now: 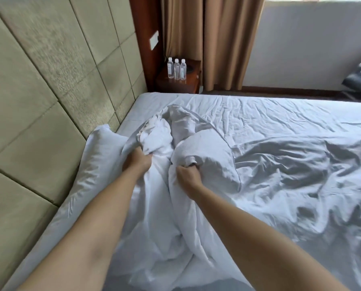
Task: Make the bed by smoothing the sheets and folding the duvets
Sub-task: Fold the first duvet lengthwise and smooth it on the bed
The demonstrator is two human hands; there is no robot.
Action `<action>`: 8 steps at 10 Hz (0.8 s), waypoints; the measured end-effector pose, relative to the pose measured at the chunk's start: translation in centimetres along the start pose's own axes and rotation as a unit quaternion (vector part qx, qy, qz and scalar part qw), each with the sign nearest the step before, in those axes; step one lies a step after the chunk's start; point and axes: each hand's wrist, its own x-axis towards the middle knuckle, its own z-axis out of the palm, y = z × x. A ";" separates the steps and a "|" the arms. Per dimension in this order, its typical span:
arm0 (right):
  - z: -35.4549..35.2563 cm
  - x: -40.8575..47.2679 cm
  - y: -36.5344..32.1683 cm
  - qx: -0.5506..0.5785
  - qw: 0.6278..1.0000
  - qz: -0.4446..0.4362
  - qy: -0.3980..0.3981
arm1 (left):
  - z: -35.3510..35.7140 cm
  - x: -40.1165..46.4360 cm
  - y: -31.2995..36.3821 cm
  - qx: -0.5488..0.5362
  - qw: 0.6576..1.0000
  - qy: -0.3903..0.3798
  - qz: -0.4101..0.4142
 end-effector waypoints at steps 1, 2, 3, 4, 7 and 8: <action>-1.0 -3.2 -4.9 0.011 0.996 -0.083 -0.016 | -6.8 -1.2 3.7 0.010 0.997 0.080 0.015; -1.2 -6.4 -9.0 0.034 0.989 -0.143 0.024 | -13.2 -3.0 6.1 0.021 0.984 0.176 0.017; -0.8 -8.0 -11.2 -0.004 0.984 -0.173 0.035 | -16.6 -4.4 7.1 0.029 0.972 0.231 0.022; 0.0 -8.8 -10.3 -0.047 0.978 -0.202 0.029 | -16.3 -4.7 5.9 0.037 0.973 0.227 0.017; 7.4 -6.5 1.7 -0.214 0.974 0.053 -0.056 | -5.1 -2.2 -11.8 0.126 0.981 -0.128 -0.074; 9.9 -5.2 1.4 -0.193 0.980 0.041 0.016 | -5.0 -0.3 -14.1 0.064 0.981 -0.161 -0.083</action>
